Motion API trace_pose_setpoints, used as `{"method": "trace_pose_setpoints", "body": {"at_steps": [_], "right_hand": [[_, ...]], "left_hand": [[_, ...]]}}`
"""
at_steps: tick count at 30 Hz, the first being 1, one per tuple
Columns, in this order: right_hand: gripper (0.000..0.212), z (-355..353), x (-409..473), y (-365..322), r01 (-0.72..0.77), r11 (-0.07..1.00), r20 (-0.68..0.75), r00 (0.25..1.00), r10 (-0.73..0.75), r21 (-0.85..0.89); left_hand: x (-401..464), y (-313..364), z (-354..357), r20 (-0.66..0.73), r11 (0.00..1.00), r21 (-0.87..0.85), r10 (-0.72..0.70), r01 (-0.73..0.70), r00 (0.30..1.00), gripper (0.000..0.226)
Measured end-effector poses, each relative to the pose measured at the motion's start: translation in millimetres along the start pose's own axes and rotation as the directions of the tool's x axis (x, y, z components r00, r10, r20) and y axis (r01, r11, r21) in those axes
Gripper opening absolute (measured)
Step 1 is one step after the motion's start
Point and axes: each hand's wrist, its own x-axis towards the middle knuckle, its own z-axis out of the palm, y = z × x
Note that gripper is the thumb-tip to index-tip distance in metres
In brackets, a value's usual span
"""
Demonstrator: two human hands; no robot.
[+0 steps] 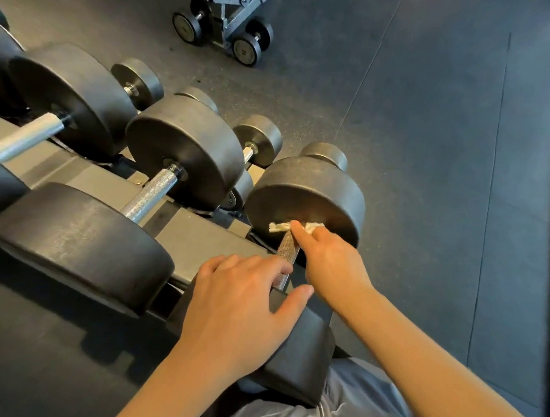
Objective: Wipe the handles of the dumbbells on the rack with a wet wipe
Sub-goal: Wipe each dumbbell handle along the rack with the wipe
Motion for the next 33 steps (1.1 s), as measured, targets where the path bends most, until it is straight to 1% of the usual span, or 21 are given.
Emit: {"method": "trace_pose_setpoints", "body": {"at_steps": [2,5,7,9,11,14,16,18,20,21,22,24,25,26,27,28,29,30,31,32,33], "right_hand": [[0.054,-13.1,16.6,-1.7,0.133,0.977,0.057,0.991,-0.125,-0.165],[0.051,-27.2,31.8,-3.7,0.319,0.910,0.167,0.945,-0.283,-0.265],[0.039,-34.3,33.3,-6.5,0.395,0.852,0.194,0.917,-0.347,-0.343],[0.029,-36.5,32.8,-10.5,0.408,0.813,0.199,0.913,-0.356,-0.416],[0.026,-32.8,36.3,-16.5,0.405,0.782,0.213,0.914,-0.345,-0.473],[0.026,-29.8,42.7,-25.6,0.432,0.749,0.282,0.901,-0.330,-0.502],[0.029,-31.1,42.7,-25.3,0.447,0.756,0.311,0.891,-0.330,-0.477],[0.033,-36.9,42.5,-18.8,0.460,0.772,0.322,0.883,-0.343,-0.438],[0.035,-41.3,38.0,-8.6,0.470,0.805,0.321,0.874,-0.366,-0.362],[0.033,-43.0,34.3,-2.1,0.471,0.826,0.295,0.874,-0.387,-0.311],[0.032,-43.9,31.9,4.8,0.469,0.847,0.234,0.878,-0.417,-0.251],[0.036,-37.9,26.0,18.5,0.454,0.890,0.047,0.891,-0.452,-0.039],[0.039,-33.6,22.6,22.3,0.420,0.900,-0.013,0.907,-0.421,0.114],[0.040,-28.8,19.4,23.1,0.353,0.890,-0.016,0.931,-0.364,0.288],[0.037,-24.0,16.9,21.9,0.268,0.857,0.016,0.952,-0.306,0.441],[0.033,-18.0,15.3,19.7,0.191,0.822,0.065,0.962,-0.266,0.536],[0.029,-12.3,14.3,18.3,0.168,0.805,0.084,0.962,-0.260,0.569],[0.027,-7.8,15.6,17.8,0.211,0.823,0.068,0.955,-0.288,0.528],[0.026,-4.3,18.3,18.0,0.313,0.862,0.037,0.934,-0.356,0.399],[0.025,-3.9,20.9,18.4,0.405,0.885,0.022,0.907,-0.421,0.231],[0.023,-4.0,24.1,19.5,0.467,0.878,-0.005,0.883,-0.469,0.107]], "left_hand": [[-0.2,-0.6,0.9,-0.006,1.000,-0.007,0.001,-0.001,1.000,0.061],[0.2,-1.6,2.0,-0.012,1.000,-0.004,-0.002,0.002,1.000,0.061],[0.4,-1.7,2.2,-0.020,1.000,-0.008,-0.004,0.004,1.000,0.062],[-0.2,-0.8,2.4,-0.018,1.000,-0.006,-0.010,0.009,1.000,0.064],[0.5,0.2,1.5,-0.016,1.000,0.002,-0.020,0.020,1.000,0.067],[1.9,2.2,-0.3,-0.013,0.998,0.047,-0.032,0.033,0.999,0.070],[1.2,4.1,-0.1,-0.027,0.998,0.052,-0.039,0.040,0.999,0.069],[0.5,5.2,-0.3,-0.069,0.999,0.005,-0.050,0.051,0.996,0.066],[-0.3,3.1,0.7,-0.131,0.995,-0.049,-0.090,0.084,0.987,0.061],[-1.0,2.0,1.8,-0.176,0.991,-0.076,-0.124,0.112,0.977,0.059],[-1.3,1.5,2.4,-0.231,0.985,-0.102,-0.160,0.139,0.960,0.055],[-3.3,3.1,4.6,-0.339,0.974,-0.143,-0.213,0.174,0.916,0.047],[-4.9,5.1,5.5,-0.389,0.967,-0.164,-0.243,0.193,0.888,0.043],[-6.7,6.8,6.6,-0.429,0.958,-0.184,-0.280,0.220,0.859,0.040],[-8.1,8.2,7.4,-0.457,0.947,-0.201,-0.316,0.249,0.832,0.038],[-9.3,9.7,8.3,-0.472,0.936,-0.208,-0.350,0.283,0.809,0.036],[-10.6,11.5,9.6,-0.478,0.924,-0.207,-0.382,0.321,0.791,0.034],[-11.8,13.2,10.9,-0.476,0.910,-0.209,-0.414,0.357,0.776,0.031],[-13.1,14.7,12.4,-0.471,0.895,-0.219,-0.445,0.387,0.762,0.030],[-14.2,16.9,14.2,-0.466,0.881,-0.235,-0.472,0.410,0.748,0.030],[-15.8,19.9,16.3,-0.464,0.871,-0.246,-0.491,0.426,0.737,0.031]]}}
